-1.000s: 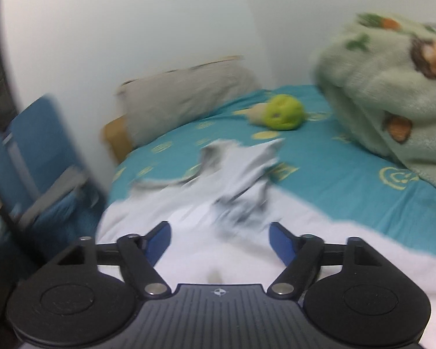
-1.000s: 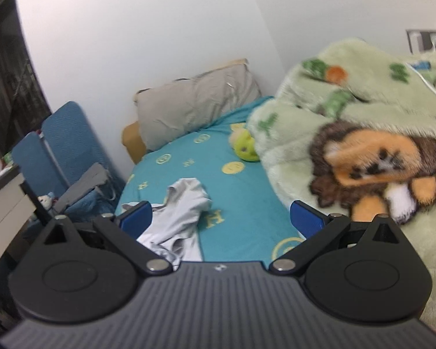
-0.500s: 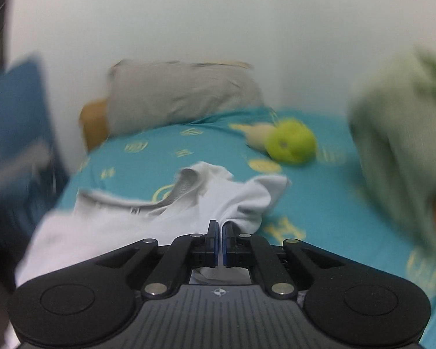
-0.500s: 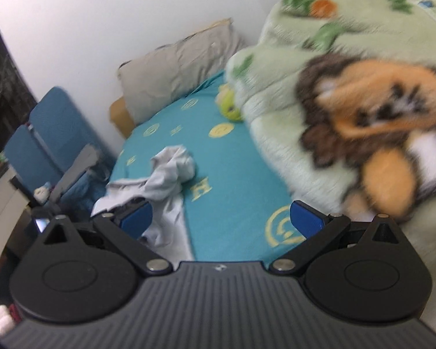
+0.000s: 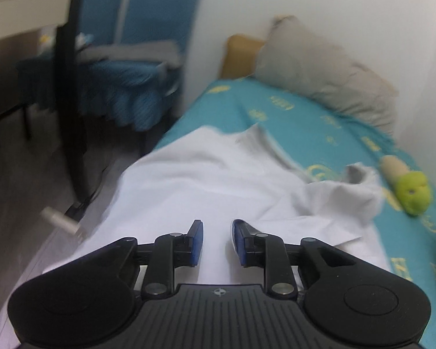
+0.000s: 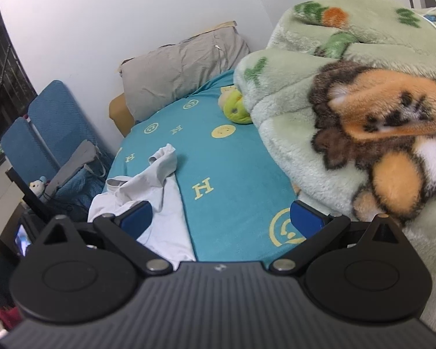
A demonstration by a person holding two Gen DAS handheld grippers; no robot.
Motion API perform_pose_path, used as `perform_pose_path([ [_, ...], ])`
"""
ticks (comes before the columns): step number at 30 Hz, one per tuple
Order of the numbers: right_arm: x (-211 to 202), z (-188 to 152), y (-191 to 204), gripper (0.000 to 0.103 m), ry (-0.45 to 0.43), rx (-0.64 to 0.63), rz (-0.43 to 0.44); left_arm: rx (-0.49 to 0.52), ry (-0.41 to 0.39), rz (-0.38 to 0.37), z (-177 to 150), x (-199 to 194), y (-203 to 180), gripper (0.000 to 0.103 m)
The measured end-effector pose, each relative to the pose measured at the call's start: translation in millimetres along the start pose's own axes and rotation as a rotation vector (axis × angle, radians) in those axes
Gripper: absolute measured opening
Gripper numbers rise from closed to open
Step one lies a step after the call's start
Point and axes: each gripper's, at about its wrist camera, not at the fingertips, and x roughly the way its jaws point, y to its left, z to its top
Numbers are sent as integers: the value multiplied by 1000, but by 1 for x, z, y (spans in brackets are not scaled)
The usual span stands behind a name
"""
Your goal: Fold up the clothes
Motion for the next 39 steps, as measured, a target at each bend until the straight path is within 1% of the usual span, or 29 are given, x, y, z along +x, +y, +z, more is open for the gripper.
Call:
perform_pose_path([
  [1,1,0,2,103,1,-6,3,24,-6,-34,2,-3,-3,34],
  [2,1,-1,4,103,2,-13,5,30,-10,-60,6,-3,-5,44],
  [3,3,-2,5,103,8,-16,4,29,-14,-83,10,-2,-8,48],
  [6,9,-4,8,103,27,-23,-2,-13,-37,-134,27,1,-20,49],
  [7,11,-4,8,103,33,-20,-5,-11,-33,-151,30,2,-27,50],
  [8,13,-4,8,103,36,-19,-6,4,17,-164,33,7,-34,50],
  [9,14,-4,9,103,40,-19,-6,21,83,-176,37,13,-40,50],
  [10,16,-5,9,103,44,-18,-7,7,181,-193,40,22,-45,47],
  [11,18,-5,10,103,48,-18,-8,-50,279,-218,40,31,-46,43],
  [12,19,-5,10,103,52,-18,-8,-122,350,-264,38,38,-44,43],
  [14,23,-6,12,103,64,-19,-4,-195,440,-310,35,53,-45,49],
  [15,25,-7,13,103,71,-20,-2,-226,463,-307,33,60,-45,51],
  [17,29,-8,14,103,83,-25,2,-323,476,-307,28,71,-40,61],
  [18,30,-9,16,103,89,-29,4,-381,484,-307,25,77,-36,64],
  [19,30,-10,17,103,94,-37,5,-438,492,-307,22,83,-33,65],
  [21,31,-12,19,103,101,-46,5,-553,468,-312,19,92,-24,64],
  [22,31,-12,19,103,103,-46,5,-576,452,-304,19,94,-21,64],
  [23,31,-12,19,103,104,-44,3,-584,435,-290,19,95,-20,57],
  [24,31,-13,19,103,104,-43,1,-592,419,-276,20,96,-19,47],
  [25,31,-13,18,103,105,-43,-1,-572,407,-247,21,95,-19,15],
  [26,32,-13,18,103,106,-42,-3,-544,402,-229,22,94,-20,2],
  [28,32,-13,15,103,113,-32,2,-466,386,-259,29,88,-22,3],
  [30,32,-12,13,103,121,-11,15,-327,344,-318,42,77,-27,3],
  [31,32,-11,11,103,120,8,24,-287,327,-295,47,76,-27,3],
  [37,30,-12,8,103,125,34,22,-138,233,-28,68,83,-19,3],
  [39,30,-13,11,103,124,21,22,-87,202,61,75,85,-16,3],
])
